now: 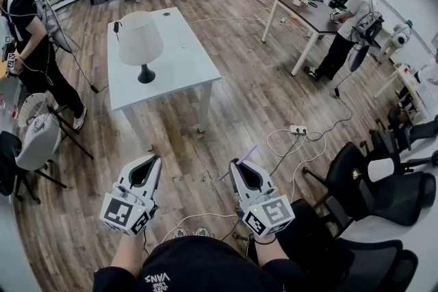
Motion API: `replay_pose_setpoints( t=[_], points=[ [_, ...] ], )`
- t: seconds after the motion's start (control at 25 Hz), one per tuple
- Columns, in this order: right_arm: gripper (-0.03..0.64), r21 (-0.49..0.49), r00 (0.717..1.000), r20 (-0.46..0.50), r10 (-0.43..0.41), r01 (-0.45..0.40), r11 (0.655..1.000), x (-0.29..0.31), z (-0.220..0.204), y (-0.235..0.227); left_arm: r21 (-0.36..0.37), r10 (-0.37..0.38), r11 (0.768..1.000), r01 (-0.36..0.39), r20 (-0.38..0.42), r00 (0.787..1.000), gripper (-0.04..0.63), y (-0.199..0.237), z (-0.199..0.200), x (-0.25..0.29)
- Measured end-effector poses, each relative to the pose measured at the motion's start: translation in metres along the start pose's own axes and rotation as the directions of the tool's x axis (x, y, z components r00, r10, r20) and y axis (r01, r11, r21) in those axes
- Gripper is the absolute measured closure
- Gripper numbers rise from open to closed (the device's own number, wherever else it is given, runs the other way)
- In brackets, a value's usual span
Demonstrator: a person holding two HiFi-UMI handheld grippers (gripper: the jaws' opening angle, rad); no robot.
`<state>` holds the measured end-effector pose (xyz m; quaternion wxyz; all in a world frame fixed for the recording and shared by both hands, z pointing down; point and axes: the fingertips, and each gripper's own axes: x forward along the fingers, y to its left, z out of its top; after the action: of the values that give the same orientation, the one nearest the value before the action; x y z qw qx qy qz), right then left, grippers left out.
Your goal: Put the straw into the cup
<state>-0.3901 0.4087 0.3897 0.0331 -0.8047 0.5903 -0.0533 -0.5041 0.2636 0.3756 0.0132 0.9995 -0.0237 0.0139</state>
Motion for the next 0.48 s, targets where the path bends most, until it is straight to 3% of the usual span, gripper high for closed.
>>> replay_pose_setpoints(
  t=[0.48],
  points=[
    [0.575, 0.025, 0.999, 0.025, 0.032, -0.033, 0.999, -0.008, -0.001, -0.021, -0.007, 0.025, 1.000, -0.025, -0.015, 1.000, 0.584, -0.014, -0.011, 0.014]
  ],
)
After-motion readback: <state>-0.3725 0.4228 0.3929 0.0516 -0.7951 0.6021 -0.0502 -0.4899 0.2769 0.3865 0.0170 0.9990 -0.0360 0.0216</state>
